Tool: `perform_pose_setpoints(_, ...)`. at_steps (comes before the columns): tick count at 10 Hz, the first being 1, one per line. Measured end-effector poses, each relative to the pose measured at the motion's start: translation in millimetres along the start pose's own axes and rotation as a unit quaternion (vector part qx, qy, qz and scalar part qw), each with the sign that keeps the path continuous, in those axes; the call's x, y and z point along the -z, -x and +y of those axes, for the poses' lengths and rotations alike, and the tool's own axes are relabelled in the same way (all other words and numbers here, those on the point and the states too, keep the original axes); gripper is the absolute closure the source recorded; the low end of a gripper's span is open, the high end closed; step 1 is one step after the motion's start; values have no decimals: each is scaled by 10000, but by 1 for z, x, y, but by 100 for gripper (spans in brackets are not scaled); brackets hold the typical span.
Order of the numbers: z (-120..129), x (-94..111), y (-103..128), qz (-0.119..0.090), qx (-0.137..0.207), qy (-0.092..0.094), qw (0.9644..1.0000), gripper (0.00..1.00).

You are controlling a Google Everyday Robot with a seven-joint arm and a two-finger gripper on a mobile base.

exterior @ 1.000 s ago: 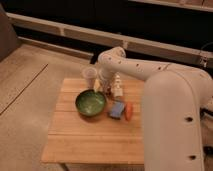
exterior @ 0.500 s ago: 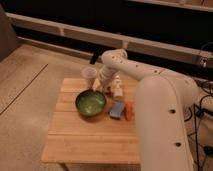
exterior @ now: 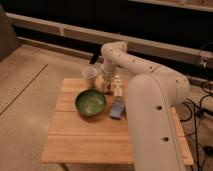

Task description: Knock the eraser over

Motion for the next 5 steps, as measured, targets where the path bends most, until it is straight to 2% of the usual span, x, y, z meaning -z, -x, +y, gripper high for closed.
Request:
perform_pose_setpoints(2, -5, 10, -5, 116, 0, -126, 9999, 35)
perform_pose_setpoints(5, -5, 10, -5, 129, -15, -142, 9998, 35)
